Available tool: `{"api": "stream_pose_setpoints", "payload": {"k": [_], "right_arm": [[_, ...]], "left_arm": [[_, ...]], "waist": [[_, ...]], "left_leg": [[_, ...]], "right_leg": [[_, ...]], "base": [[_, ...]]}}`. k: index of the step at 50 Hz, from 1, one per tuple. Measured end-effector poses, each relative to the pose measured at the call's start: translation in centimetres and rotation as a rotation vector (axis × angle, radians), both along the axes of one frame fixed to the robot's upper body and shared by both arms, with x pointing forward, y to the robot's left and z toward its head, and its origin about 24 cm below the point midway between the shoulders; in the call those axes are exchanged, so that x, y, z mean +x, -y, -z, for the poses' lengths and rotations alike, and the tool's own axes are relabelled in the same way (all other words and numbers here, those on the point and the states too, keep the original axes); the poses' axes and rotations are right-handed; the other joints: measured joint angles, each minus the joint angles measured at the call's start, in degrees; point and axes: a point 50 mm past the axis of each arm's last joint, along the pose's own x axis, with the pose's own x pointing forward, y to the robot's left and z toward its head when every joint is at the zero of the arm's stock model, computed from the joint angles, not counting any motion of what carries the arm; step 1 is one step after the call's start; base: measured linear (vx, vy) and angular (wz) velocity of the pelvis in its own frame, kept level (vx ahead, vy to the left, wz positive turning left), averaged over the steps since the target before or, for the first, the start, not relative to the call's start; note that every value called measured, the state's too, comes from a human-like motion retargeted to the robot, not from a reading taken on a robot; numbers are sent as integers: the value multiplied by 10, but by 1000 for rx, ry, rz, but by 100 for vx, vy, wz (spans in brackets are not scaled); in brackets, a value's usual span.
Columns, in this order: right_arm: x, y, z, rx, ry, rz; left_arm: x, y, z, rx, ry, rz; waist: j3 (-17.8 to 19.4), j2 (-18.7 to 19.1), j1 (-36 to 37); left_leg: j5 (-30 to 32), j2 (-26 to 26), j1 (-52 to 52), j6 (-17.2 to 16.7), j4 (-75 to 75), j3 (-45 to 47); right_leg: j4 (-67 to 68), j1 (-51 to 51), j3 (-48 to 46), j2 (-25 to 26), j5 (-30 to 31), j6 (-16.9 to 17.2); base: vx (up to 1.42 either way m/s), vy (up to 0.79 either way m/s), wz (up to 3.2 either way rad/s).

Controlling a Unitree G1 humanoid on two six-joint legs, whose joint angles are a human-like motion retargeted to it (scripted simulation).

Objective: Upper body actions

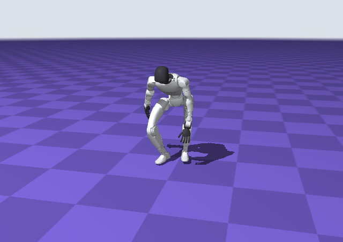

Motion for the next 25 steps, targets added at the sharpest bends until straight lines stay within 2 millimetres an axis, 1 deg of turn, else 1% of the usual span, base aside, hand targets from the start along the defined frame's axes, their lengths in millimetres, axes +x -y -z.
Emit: {"api": "stream_pose_setpoints", "payload": {"k": [2,3,6,8,10,12,15,17,20,22,25], "right_arm": [[-13,-5,8,17,-38,-24],[-26,-7,14,25,-82,-34],[-68,-12,30,31,-236,-50],[-95,-13,36,31,-331,-68],[-120,-12,40,27,-413,-96],[-141,-11,41,17,-471,-134],[-166,-10,42,0,-525,-172],[-180,-10,42,-5,-542,-162],[-202,-10,41,-2,-595,-101],[-212,-11,41,22,-638,-66],[-219,-14,41,66,-675,-46]], "left_arm": [[-2,0,3,43,29,-6],[-6,1,9,56,32,6],[-20,7,27,88,44,77],[-29,9,36,123,92,107],[-37,10,42,177,181,115],[-47,6,48,251,315,100],[-61,-1,54,368,474,109],[-70,-4,61,432,509,139],[-84,-8,75,472,493,190],[-90,-13,82,482,461,188],[-99,-21,88,492,453,155]], "waist": [[15,8,1],[15,11,3],[15,-1,9],[15,-4,6],[15,-4,-5],[15,-6,-15],[15,-10,-29],[15,-17,-39],[15,-30,-54],[15,-37,-65],[15,-49,-79]], "left_leg": [[-23,10,-28,4,69,-4],[-36,15,-39,8,105,-8],[-78,31,-43,29,202,11],[-108,19,-43,39,261,25],[-133,1,-43,54,314,45],[-155,-11,-43,69,361,65],[-182,-22,-43,85,423,93],[-191,-23,-43,81,461,102],[-197,-22,-43,67,512,104],[-200,-24,-43,56,538,101],[-203,-28,-43,39,566,94]], "right_leg": [[47,-9,-16,3,-17,-17],[72,-9,-28,3,-26,-26],[150,-9,-35,4,-51,-53],[202,-9,-31,-9,-69,-60],[252,-9,-22,-28,-89,-61],[297,-9,-13,-43,-106,-61],[354,-9,1,-61,-122,-61],[386,-9,12,-69,-132,-61],[429,-9,29,-78,-150,-61],[450,-9,41,-85,-160,-61],[473,-9,53,-92,-173,-61]], "base": [[-1,3,-56],[3,2,-65],[8,2,-64],[16,12,-15],[20,16,25],[20,15,15],[19,13,8],[17,9,7],[13,8,5],[9,5,16],[4,2,9]]}}
